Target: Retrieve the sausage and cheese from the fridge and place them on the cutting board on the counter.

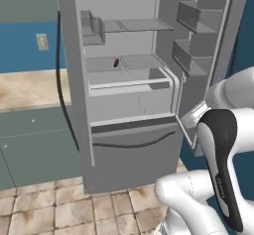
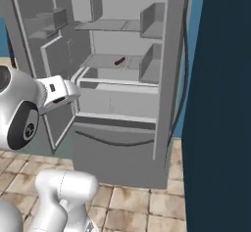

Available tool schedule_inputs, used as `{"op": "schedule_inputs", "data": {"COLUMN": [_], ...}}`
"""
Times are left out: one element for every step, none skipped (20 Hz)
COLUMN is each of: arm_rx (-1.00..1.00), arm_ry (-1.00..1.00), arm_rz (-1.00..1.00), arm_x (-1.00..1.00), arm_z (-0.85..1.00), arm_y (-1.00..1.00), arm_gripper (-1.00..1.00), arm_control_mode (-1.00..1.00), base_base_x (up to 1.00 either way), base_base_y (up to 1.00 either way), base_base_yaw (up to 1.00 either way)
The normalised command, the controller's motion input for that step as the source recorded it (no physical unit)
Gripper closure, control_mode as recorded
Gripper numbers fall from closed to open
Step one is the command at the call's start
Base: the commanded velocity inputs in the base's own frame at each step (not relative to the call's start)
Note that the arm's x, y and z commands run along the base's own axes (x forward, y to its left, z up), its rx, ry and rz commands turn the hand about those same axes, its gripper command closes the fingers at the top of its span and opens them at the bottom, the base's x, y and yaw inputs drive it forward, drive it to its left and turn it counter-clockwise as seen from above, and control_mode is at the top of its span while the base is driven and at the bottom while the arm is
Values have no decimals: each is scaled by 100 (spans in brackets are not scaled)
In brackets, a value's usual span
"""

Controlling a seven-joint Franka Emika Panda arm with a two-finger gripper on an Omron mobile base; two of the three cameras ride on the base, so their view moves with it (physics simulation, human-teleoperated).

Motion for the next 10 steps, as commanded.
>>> {"op": "schedule_inputs", "data": {"arm_rx": [0,0,0,0,0,0,0,0,0,0], "arm_ry": [0,0,0,0,0,0,0,0,0,0], "arm_rz": [0,0,0,0,0,0,0,0,0,0], "arm_x": [0,0,0,0,0,0,0,0,0,0], "arm_z": [0,0,0,0,0,0,0,0,0,0], "arm_y": [0,0,0,0,0,0,0,0,0,0], "arm_gripper": [-100,-100,-100,-100,-100,-100,-100,-100,-100,-100], "arm_control_mode": [100,100,100,100,100,100,100,100,100,100], "base_base_x": [100,100,100,100,100,100,100,100,100,100], "base_base_y": [-15,-4,0,0,0,0,0,0,0,0], "base_base_yaw": [0,0,0,0,0,0,0,0,0,0]}}
